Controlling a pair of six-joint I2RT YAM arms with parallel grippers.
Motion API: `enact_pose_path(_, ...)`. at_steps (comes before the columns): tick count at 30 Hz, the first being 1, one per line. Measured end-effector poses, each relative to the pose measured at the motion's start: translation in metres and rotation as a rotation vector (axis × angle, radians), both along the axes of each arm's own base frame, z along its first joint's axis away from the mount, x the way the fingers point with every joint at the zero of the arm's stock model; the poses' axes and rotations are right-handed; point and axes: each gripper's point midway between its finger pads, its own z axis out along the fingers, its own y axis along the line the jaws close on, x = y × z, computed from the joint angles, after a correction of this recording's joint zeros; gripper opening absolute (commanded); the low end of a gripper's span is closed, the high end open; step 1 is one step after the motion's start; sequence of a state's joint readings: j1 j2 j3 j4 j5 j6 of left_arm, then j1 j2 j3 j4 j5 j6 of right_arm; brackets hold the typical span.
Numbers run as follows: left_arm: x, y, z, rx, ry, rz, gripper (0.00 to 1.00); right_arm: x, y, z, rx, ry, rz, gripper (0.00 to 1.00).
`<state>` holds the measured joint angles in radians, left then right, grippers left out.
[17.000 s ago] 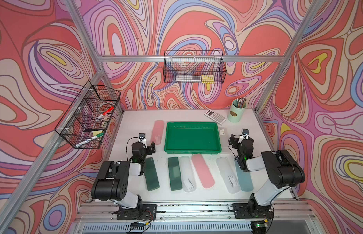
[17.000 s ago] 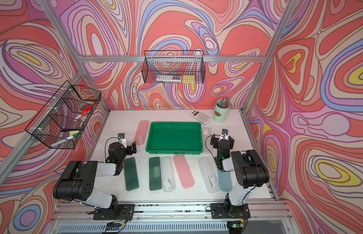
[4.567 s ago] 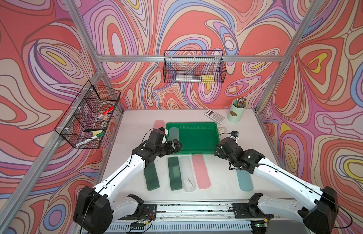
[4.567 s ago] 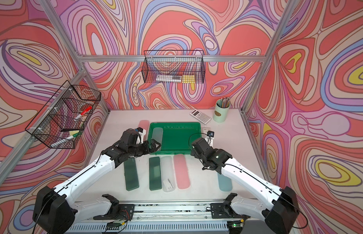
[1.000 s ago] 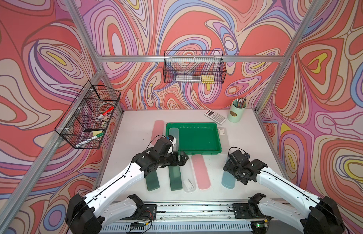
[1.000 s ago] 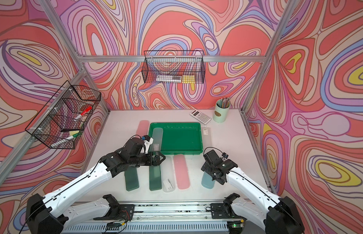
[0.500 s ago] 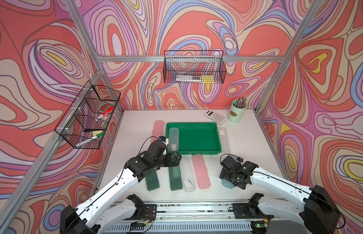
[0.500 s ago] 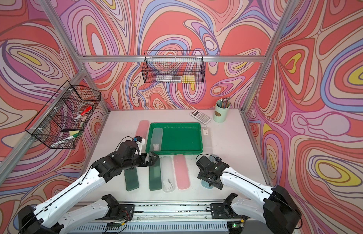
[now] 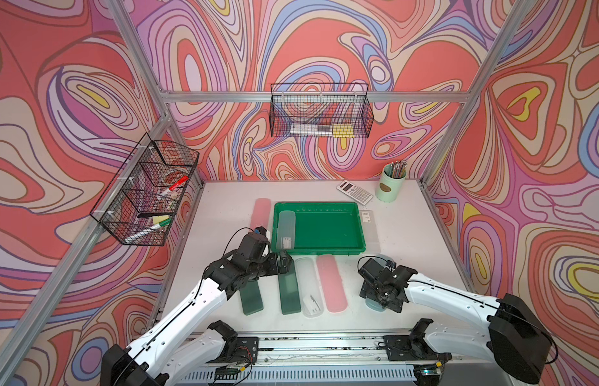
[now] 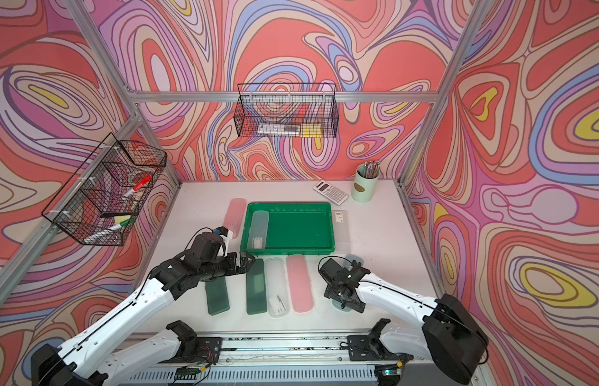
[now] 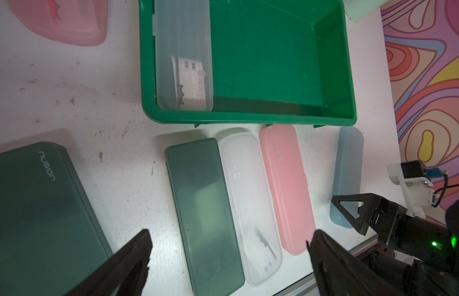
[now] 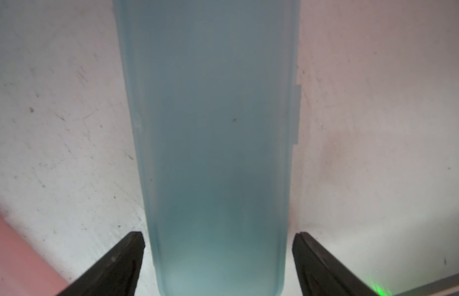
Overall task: Put the pencil case into the storage box
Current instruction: Pick up the pencil case from the center of the board.
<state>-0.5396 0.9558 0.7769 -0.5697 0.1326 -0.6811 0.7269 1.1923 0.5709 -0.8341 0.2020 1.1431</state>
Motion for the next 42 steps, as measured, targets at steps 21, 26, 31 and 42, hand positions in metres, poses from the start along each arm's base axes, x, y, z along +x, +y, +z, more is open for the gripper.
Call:
enact_pose_path(21, -0.001, -0.001, 0.000, 0.001, -0.003, -0.020, 0.99, -0.005, 0.018, -0.010, -0.012, -0.030, -0.019, 0.89)
enact_pose_path(26, -0.001, -0.002, 0.000, -0.003, 0.000, -0.027, 0.99, -0.004, 0.016, -0.010, -0.015, -0.054, -0.046, 0.87)
enact_pose_path(31, -0.002, -0.003, 0.000, 0.000, -0.002, -0.035, 0.99, -0.001, 0.013, -0.010, -0.022, -0.082, -0.071, 0.85)
enact_pose_path(42, -0.002, -0.005, -0.002, -0.006, 0.011, -0.045, 0.99, 0.001, 0.010, -0.010, -0.037, -0.104, -0.089, 0.68)
